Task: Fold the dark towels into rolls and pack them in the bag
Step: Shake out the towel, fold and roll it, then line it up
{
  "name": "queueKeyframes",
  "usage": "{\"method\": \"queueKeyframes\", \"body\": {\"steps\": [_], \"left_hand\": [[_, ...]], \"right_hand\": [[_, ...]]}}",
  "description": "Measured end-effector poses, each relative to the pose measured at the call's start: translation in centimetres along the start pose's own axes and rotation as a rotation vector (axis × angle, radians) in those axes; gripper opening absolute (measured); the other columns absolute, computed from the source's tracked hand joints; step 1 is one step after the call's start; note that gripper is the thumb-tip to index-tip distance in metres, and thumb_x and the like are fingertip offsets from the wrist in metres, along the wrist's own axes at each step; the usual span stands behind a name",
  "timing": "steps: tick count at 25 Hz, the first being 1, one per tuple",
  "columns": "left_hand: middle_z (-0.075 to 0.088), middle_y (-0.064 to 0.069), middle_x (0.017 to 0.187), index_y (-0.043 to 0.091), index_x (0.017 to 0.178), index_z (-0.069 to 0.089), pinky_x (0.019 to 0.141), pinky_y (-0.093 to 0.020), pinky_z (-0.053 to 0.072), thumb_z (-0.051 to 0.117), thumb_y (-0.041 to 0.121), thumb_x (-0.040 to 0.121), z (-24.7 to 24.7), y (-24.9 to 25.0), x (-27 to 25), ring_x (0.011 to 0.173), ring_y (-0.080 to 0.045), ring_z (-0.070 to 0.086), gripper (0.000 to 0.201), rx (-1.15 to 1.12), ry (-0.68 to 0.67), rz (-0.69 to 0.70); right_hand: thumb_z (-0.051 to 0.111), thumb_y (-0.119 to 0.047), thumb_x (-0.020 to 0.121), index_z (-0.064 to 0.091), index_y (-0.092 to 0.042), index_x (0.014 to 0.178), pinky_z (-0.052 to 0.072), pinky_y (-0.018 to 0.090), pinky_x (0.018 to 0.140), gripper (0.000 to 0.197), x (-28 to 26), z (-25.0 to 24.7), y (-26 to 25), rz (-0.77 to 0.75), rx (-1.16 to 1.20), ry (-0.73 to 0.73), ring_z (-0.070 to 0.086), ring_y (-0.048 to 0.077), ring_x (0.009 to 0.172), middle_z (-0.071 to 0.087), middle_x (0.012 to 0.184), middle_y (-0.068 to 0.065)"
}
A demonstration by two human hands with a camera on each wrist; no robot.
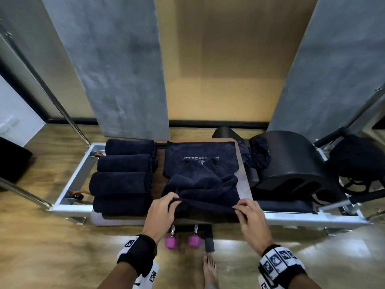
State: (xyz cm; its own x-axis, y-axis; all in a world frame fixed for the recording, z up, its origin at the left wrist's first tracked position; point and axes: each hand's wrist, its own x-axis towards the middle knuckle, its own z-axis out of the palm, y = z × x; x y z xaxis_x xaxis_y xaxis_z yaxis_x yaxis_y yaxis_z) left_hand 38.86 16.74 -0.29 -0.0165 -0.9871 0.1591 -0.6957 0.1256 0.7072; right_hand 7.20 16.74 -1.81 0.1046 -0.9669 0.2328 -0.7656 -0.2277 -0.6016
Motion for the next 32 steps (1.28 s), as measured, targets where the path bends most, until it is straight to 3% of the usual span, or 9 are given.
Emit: {"method": "queueKeyframes", "body": {"steps": [3,5,8,10,14,17,23,27,32], "left_hand": [[0.07,0.014,0.086,0.028,0.092,0.066,0.074,-0.039,0.055,0.066,0.036,0.103,-0.9,1.1,2.8,0.081,-0.008,0.067,0.014,0.066,0.091,-0.003],[0.068,0.012,0.077,0.026,0.082,0.065,0.066,-0.038,0.053,0.066,0.051,0.1,-1.6,1.9,4.9,0.075,-0.01,0.066,0.03,0.188,0.156,-0.012],[0.067,0.011,0.069,0.026,0.074,0.063,0.059,-0.035,0.05,0.068,0.06,0.095,-2.8,2.7,8.8,0.069,-0.011,0.066,0.04,0.29,0.215,-0.014],[0.069,0.012,0.073,0.027,0.077,0.066,0.065,-0.034,0.051,0.072,0.054,0.095,-3.0,2.5,12.1,0.073,-0.009,0.065,0.033,0.223,0.202,-0.02],[0.07,0.008,0.095,0.019,0.096,0.073,0.09,-0.03,0.052,0.075,0.017,0.097,-2.5,1.0,18.9,0.093,-0.012,0.065,0.002,0.036,0.163,-0.042],[0.069,0.006,0.097,0.018,0.096,0.073,0.092,-0.026,0.047,0.071,0.002,0.095,-1.5,-0.6,23.0,0.095,-0.012,0.062,0.016,0.006,0.206,-0.154],[0.066,-0.007,0.106,0.009,0.1,0.07,0.084,-0.03,0.042,0.071,0.01,0.097,1.7,-4.0,28.7,0.103,-0.03,0.065,0.003,0.094,0.214,-0.525],[0.058,-0.014,0.126,0.005,0.108,0.069,0.099,-0.042,0.044,0.066,0.015,0.102,3.6,-5.4,29.3,0.121,-0.036,0.052,0.012,0.218,0.141,-0.566],[0.062,-0.007,0.122,0.008,0.108,0.069,0.093,-0.043,0.047,0.065,0.02,0.103,4.2,-5.8,28.9,0.12,-0.029,0.049,0.014,0.3,0.161,-0.541]], "right_hand": [[0.064,-0.004,0.099,0.077,-0.024,0.104,0.058,0.033,0.079,0.024,4.0,-1.8,-0.4,0.154,0.244,0.046,0.069,0.01,0.082,0.075,0.093,-0.008],[0.063,-0.002,0.099,0.075,-0.024,0.099,0.055,0.023,0.071,0.025,7.4,-3.1,-0.3,0.126,0.262,0.111,0.068,0.005,0.074,0.075,0.084,-0.007],[0.066,0.001,0.096,0.078,-0.013,0.098,0.049,0.019,0.074,0.019,12.5,-4.4,0.1,0.09,0.172,0.14,0.07,0.009,0.081,0.077,0.087,-0.003],[0.067,0.002,0.095,0.075,-0.01,0.089,0.047,0.024,0.071,0.016,15.7,-4.5,1.0,0.098,0.117,0.126,0.069,0.016,0.079,0.074,0.082,0.0],[0.064,-0.016,0.1,0.064,-0.02,0.088,0.051,0.04,0.071,0.012,21.7,-3.4,2.9,0.141,-0.059,0.062,0.063,0.024,0.083,0.062,0.092,-0.004],[0.066,-0.02,0.1,0.066,-0.021,0.089,0.054,0.043,0.073,0.011,26.2,-1.6,4.3,0.177,-0.009,0.043,0.065,0.026,0.085,0.067,0.09,-0.002],[0.073,-0.02,0.096,0.069,-0.017,0.081,0.056,0.041,0.08,0.016,33.2,3.1,6.8,0.323,0.126,-0.106,0.068,0.025,0.089,0.071,0.085,0.001],[0.07,-0.021,0.099,0.067,-0.014,0.084,0.054,0.045,0.077,0.017,33.6,4.9,7.8,0.315,-0.013,-0.115,0.065,0.028,0.089,0.058,0.097,-0.002],[0.07,-0.024,0.098,0.069,-0.018,0.098,0.055,0.047,0.08,0.006,33.3,5.5,7.7,0.304,-0.088,-0.169,0.066,0.031,0.097,0.062,0.106,-0.001]]}}
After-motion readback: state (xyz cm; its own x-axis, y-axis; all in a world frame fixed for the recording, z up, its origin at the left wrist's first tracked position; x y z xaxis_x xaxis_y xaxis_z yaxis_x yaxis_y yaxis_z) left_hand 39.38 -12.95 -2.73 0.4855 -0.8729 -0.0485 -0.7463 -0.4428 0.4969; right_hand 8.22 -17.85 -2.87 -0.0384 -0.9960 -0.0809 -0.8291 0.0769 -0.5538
